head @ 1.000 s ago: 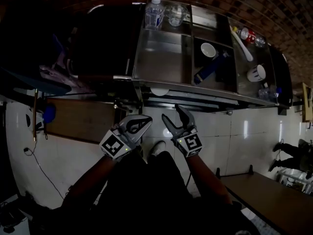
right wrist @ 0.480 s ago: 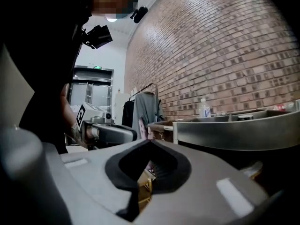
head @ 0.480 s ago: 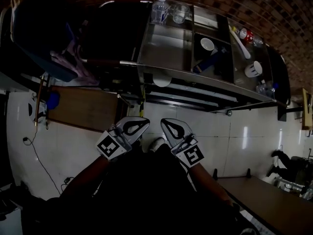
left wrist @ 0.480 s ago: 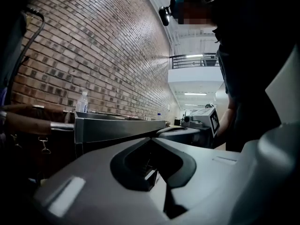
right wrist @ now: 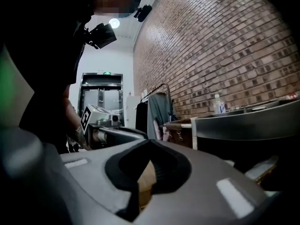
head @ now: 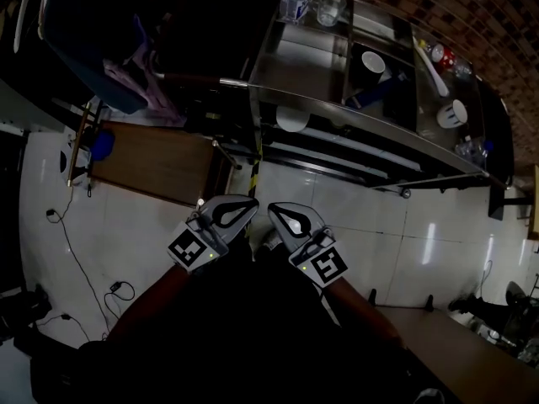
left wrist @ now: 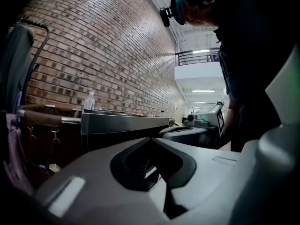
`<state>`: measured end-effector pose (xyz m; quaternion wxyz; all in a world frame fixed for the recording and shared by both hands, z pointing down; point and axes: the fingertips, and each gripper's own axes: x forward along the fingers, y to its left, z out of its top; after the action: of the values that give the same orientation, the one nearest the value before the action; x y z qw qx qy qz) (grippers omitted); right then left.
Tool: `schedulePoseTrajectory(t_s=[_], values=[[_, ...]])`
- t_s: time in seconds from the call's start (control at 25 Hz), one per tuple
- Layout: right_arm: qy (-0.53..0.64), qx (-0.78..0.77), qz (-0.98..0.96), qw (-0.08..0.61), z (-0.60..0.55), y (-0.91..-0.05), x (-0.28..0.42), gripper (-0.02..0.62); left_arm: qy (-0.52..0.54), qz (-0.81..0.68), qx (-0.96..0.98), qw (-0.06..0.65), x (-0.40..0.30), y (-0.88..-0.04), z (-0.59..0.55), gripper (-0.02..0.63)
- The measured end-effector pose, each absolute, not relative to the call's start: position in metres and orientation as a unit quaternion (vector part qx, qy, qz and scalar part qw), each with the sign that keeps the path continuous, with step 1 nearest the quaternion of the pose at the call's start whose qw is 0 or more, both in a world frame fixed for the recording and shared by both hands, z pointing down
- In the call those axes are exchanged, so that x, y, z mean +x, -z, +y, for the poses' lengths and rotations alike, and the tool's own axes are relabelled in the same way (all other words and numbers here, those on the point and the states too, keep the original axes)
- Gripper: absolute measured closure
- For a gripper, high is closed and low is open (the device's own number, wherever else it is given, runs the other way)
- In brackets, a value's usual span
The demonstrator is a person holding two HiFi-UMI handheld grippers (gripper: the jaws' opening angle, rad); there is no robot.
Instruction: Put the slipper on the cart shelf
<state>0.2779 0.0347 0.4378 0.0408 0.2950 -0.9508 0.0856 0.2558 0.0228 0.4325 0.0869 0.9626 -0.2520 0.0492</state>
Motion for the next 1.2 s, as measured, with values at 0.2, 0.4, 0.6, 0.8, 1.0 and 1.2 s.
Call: schedulePoseTrajectory(t_s=[0.2, 0.4, 0.6, 0.8, 1.0, 1.2], values=[[-0.076, 0.274, -0.958, 0.038, 0.043, -0.437, 0.262, 0.595, -0.056, -0.255, 0.962, 0.083, 0.246, -0.432, 0.036, 0.601], [-0.083, 0.27, -0.958, 0.042, 0.041, -0.439, 0.23, 0.595, -0.057, -0.259, 0.962, 0.067, 0.213, -0.434, 0.034, 0.601], [-0.077, 0.281, -0.955, 0.052, 0.033, -0.444, 0.182, 0.595, -0.049, -0.252, 0.964, 0.069, 0.162, -0.441, 0.031, 0.601], [-0.105, 0.31, -0.944, 0.054, 0.022, -0.449, 0.119, 0.595, -0.039, -0.239, 0.968, 0.072, 0.095, -0.439, 0.02, 0.601], [-0.117, 0.335, -0.933, 0.063, 0.012, -0.455, 0.049, 0.595, -0.024, -0.218, 0.972, 0.087, 0.021, -0.44, 0.007, 0.601], [-0.129, 0.372, -0.918, 0.054, 0.008, -0.458, -0.005, 0.595, -0.024, -0.19, 0.977, 0.093, -0.035, -0.442, 0.001, 0.601]])
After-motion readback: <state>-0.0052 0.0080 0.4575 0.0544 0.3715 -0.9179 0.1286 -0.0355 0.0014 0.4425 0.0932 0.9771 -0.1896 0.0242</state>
